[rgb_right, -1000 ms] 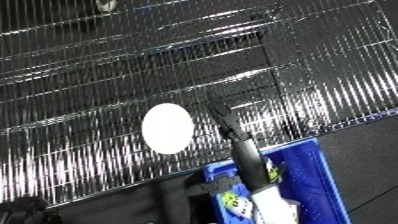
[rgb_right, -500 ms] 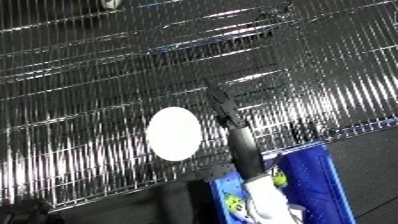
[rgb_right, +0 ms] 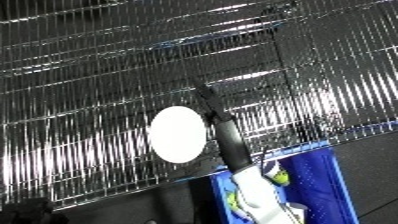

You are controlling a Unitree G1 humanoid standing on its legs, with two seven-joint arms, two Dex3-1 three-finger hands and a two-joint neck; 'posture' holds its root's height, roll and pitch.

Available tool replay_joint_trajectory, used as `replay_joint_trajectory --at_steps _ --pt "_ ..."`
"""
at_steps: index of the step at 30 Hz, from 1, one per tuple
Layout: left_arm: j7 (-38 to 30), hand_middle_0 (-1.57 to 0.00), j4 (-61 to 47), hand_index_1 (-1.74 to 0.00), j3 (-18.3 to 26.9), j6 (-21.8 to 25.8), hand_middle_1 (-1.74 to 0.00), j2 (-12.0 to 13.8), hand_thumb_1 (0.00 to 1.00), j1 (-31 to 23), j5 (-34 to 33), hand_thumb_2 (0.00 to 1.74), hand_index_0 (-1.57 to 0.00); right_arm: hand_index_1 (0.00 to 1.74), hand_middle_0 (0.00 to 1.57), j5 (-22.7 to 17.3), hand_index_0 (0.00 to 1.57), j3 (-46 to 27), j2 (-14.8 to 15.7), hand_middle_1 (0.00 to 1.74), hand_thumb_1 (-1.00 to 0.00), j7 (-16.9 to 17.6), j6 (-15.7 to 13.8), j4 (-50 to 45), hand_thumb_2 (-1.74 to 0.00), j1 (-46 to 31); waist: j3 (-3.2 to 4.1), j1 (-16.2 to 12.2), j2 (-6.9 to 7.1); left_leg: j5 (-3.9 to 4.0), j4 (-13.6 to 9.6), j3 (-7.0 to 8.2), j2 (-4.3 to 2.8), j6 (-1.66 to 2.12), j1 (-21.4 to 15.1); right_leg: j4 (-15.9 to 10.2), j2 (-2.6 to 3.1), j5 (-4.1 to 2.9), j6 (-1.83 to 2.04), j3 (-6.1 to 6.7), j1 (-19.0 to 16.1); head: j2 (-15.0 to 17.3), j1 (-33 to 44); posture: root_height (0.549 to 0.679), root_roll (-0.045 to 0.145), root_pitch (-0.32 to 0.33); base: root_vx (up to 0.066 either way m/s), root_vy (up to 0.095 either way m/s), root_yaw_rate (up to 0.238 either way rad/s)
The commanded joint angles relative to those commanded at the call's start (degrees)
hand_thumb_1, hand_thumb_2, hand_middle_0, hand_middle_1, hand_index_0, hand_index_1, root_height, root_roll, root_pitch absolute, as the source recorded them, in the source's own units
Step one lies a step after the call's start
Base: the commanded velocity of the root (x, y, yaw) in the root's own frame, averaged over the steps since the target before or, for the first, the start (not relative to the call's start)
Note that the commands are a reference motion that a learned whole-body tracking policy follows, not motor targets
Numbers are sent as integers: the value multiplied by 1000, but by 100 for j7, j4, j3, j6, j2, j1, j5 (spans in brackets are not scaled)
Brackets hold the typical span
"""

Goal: Pick up the object and place it into the box

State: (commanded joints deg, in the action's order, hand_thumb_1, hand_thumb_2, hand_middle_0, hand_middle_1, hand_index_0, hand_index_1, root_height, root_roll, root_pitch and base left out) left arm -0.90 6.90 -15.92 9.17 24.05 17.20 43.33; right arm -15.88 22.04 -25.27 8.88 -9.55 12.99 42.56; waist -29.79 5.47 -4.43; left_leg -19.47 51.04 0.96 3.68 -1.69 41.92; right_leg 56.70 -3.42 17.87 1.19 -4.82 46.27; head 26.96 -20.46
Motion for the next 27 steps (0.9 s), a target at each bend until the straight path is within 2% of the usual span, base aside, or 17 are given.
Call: replay_joint_trajectory --at_steps 11,16,23,25,26,27 --pt "-36 -1570 75 -1740 -82 128 -1740 -40 1000 10 36 1740 -1570 1218 1099 1 1099 92 61 1218 -700 8 10 112 -1218 172 0 5 -15 43 -136 -1 17 -5 -102 -81 34 -9 -21 -7 -78 -26 -129 604 54 171 -11 1 9" --pt "9 -1570 81 -1740 -43 118 -1740 -17 1000 -14 30 1740 -1570 1218 1099 -123 1099 3 -1 1218 -700 186 -31 -21 -1218 42 0 -48 21 64 -236 16 -7 -1 -207 -164 46 -26 -13 14 -180 -46 -175 607 53 167 -30 -35 -14" --pt "78 -1570 93 -1740 70 207 -1740 -14 1000 -143 -34 1740 -1570 1218 1099 12 1099 -315 -17 1218 -700 506 -260 -542 -1218 -392 0 -199 87 73 -392 36 -51 -4 -395 -309 90 -69 14 87 -336 -121 -157 611 50 157 -39 -36 -94" --pt "88 -1570 82 -1740 177 249 -1740 -25 1000 -229 -98 1740 -1570 1218 1099 -182 1099 -546 46 1218 -700 665 -388 -878 -1218 -725 0 -301 134 62 -449 54 -95 -7 -501 -399 113 -106 27 124 -420 -115 -132 613 50 152 -45 -29 -186" --pt "88 -1570 82 -1740 177 249 -1740 -25 1000 -229 -98 1740 -1570 1218 1099 -182 1099 -546 46 1218 -700 665 -388 -878 -1218 -725 0 -301 134 62 -449 54 -95 -7 -501 -399 113 -106 27 124 -420 -115 -132 613 50 152 -43 -27 -194" --pt "87 -1570 70 -1740 260 266 -1740 -25 1000 -296 -115 1740 -1570 1218 1099 -402 1099 -723 138 1218 -700 728 -547 -1066 -1218 -1035 0 -379 167 59 -490 65 -127 -7 -570 -466 135 -133 40 156 -484 -128 -120 615 49 148 -38 -27 -211"
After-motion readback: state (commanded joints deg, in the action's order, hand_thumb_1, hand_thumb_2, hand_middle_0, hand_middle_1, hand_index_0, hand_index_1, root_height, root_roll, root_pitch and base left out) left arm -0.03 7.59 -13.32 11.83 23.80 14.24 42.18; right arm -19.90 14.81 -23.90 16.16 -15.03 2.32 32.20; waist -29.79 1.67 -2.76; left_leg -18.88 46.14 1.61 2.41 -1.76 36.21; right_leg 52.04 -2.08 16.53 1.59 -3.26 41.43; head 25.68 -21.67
